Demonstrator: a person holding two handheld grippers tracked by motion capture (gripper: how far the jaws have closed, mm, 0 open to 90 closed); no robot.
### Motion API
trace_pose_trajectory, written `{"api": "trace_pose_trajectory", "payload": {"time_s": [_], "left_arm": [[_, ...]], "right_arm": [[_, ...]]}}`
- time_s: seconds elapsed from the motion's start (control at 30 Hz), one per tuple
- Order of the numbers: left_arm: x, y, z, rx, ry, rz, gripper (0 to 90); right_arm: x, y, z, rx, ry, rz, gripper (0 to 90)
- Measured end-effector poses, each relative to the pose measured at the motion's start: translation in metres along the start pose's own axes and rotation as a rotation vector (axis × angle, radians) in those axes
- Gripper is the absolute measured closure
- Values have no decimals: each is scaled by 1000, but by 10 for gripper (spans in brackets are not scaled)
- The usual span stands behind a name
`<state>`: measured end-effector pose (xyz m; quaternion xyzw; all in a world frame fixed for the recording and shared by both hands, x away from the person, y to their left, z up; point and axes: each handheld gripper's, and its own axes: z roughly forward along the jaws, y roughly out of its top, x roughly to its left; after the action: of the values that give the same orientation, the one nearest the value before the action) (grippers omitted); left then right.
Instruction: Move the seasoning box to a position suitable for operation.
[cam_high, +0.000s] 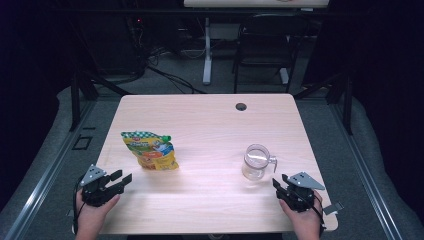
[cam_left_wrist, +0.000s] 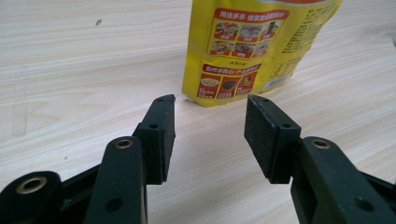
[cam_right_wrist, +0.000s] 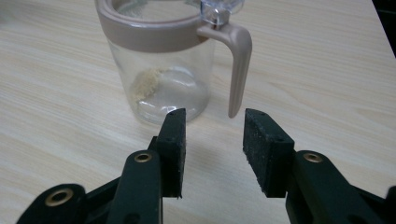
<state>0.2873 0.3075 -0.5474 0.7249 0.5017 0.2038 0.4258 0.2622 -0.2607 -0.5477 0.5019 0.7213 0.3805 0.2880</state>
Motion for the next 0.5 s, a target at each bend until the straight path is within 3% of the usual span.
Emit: {"api": "trace_pose_trajectory", "payload": {"time_s": [0.1,0.3,0.5], "left_arm": [[2,1,1,3,-17,-8,554],[0,0,5,30,2,-18,525],[-1,-1,2,17,-2,-9,525]], "right_arm": [[1,2,1,-10,-10,-11,598],[-5,4,5,-14,-21,-4,598],[-2,8,7,-16,-24,8,596]]}}
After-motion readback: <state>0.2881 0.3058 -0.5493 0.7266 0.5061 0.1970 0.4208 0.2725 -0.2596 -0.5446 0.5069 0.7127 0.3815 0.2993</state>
